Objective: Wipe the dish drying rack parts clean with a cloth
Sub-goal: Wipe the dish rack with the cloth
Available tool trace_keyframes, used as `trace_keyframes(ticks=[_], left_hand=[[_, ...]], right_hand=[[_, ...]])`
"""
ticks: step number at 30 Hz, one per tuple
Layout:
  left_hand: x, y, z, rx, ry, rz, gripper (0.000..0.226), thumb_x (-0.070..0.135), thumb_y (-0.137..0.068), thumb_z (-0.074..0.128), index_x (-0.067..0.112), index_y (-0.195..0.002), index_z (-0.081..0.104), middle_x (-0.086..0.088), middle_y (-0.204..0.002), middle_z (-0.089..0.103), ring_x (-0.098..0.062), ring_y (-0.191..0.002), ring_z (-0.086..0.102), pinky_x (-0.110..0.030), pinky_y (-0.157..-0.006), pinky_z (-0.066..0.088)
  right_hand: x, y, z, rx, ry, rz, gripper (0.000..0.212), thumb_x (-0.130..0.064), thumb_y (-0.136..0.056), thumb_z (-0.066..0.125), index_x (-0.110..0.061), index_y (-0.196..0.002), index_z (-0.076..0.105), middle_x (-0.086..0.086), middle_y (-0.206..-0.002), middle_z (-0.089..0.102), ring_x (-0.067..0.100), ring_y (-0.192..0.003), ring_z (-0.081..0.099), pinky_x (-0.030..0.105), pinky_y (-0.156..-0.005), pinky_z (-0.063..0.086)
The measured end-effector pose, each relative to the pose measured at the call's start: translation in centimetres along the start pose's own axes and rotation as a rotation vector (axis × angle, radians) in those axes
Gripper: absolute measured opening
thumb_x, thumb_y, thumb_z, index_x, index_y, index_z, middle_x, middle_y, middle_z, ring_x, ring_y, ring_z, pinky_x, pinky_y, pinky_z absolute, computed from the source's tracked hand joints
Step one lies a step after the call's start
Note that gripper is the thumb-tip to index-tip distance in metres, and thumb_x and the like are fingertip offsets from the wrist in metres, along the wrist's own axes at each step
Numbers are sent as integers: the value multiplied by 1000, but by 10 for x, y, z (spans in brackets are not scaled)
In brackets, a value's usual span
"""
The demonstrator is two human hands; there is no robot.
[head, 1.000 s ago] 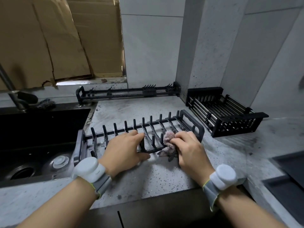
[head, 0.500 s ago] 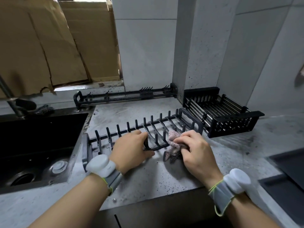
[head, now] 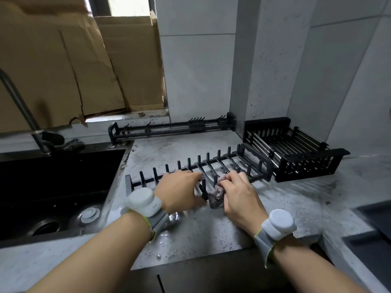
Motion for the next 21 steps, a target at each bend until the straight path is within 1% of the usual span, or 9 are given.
trace_keyframes(ticks=[2, 6, 8, 10, 12, 14, 16, 19, 21], left_hand=[[-15, 12, -8, 31, 1, -12, 61, 65, -84, 64, 29, -131, 52, 10, -123, 63, -15, -109, 59, -35, -92, 51], [-51, 38, -11, 14, -45, -19, 68, 82, -78, 47, 38, -129, 54, 16, -123, 60, -12, -113, 53, -34, -93, 45], [-63, 48, -8, 15, -35, -21, 75, 87, -73, 35, 39, -126, 56, 19, -120, 60, -9, -112, 53, -32, -91, 44], [-65, 55, -5, 32, 14, -6, 74, 87, -73, 30, 39, -120, 61, 20, -113, 62, -9, -110, 55, -34, -92, 46], [-63, 56, -2, 53, 70, 7, 68, 83, -75, 31, 37, -110, 66, 20, -108, 64, -8, -107, 56, -34, -92, 47], [-60, 55, 0, 68, 104, 20, 61, 78, -78, 34, 36, -105, 69, 21, -107, 65, -7, -106, 56, -33, -92, 47], [-57, 56, 2, 59, 113, 36, 48, 73, -83, 46, 37, -104, 70, 22, -109, 63, -4, -106, 54, -30, -91, 47], [-59, 58, 5, 65, 119, 52, 30, 62, -87, 63, 38, -104, 69, 23, -109, 60, 0, -102, 53, -26, -86, 47], [-60, 58, 6, 75, 135, 49, 27, 60, -84, 67, 39, -101, 69, 22, -104, 60, 0, -99, 54, -28, -83, 48]], right_hand=[[2, 2, 0, -10, -53, -4, 25, -2, -81, 54, -10, -100, 68, 3, -105, 57, 20, -94, 46, 33, -83, 50], [12, 3, -10, -40, -250, 55, 26, 1, -86, 55, -10, -102, 72, -4, -110, 61, 11, -103, 49, 25, -96, 42], [18, 4, -19, -31, -339, 99, 24, 4, -85, 57, -11, -93, 74, -6, -104, 64, 8, -100, 54, 25, -95, 45], [15, 7, -27, 20, -381, 105, 24, 5, -85, 58, -11, -91, 75, -8, -100, 64, 7, -97, 56, 19, -90, 45], [1, 9, -30, 99, -374, 62, 24, 5, -86, 60, -10, -98, 74, -8, -102, 62, 5, -96, 53, 5, -88, 37], [-14, 8, -22, 124, -293, 14, 25, 2, -88, 59, -7, -109, 72, -2, -108, 61, 4, -96, 46, 1, -87, 32], [-20, 9, -6, 100, -178, -8, 26, -3, -91, 58, -8, -113, 70, 3, -115, 60, 9, -101, 44, 7, -89, 34], [-23, 9, 14, 39, -31, -33, 25, -7, -89, 56, -12, -110, 67, 6, -121, 56, 20, -109, 46, 26, -92, 46], [-21, 2, 16, 21, -13, -29, 23, -6, -87, 56, -11, -107, 66, 6, -118, 55, 20, -107, 46, 28, -90, 46]])
Point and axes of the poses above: each hand's wrist, its own y-axis away from the middle knuckle, its own z-axis out of the palm, x = y × z, the point moved 6 cm from there along -y, towards the middle knuckle
